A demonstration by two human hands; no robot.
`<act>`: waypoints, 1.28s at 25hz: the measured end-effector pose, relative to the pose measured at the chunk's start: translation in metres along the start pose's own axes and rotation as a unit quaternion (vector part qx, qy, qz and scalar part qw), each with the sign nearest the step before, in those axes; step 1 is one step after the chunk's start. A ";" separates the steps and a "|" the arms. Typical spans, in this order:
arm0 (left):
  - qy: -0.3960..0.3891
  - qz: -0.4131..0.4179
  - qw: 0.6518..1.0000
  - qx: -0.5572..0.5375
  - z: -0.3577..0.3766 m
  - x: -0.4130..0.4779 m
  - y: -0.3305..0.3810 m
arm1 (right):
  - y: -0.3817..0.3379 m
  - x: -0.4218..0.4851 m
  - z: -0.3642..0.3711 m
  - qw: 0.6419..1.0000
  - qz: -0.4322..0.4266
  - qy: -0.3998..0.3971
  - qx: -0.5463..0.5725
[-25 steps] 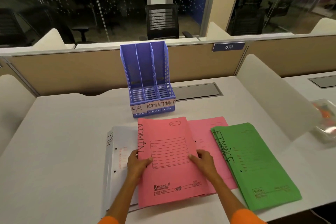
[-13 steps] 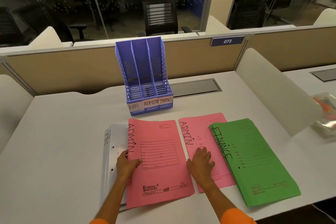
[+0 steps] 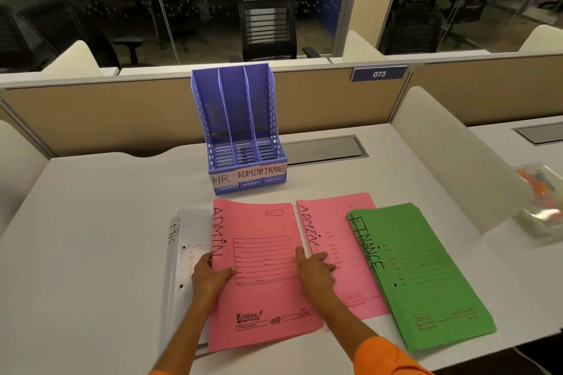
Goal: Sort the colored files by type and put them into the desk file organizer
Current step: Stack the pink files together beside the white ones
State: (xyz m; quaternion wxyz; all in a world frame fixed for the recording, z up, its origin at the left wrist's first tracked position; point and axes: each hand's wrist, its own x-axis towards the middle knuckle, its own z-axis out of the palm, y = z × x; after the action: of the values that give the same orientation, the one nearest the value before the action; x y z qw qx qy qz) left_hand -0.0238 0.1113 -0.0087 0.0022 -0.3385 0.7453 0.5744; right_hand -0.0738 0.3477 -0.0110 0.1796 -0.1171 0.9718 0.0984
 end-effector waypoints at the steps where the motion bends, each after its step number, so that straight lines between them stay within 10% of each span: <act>1: 0.001 0.002 1.000 0.001 0.000 0.001 -0.001 | -0.001 -0.002 -0.004 1.000 0.001 -0.010 -0.002; 32: -0.120 0.004 0.991 -0.051 0.085 -0.022 0.006 | -0.045 -0.024 -0.037 0.992 0.011 0.096 0.077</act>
State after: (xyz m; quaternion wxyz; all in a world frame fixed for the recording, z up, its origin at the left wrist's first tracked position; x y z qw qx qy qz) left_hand -0.0432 0.1959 -0.0236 0.0715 -0.2637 0.7106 0.6484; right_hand -0.0524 0.3006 0.0248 0.0924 -0.1008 0.9905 0.0140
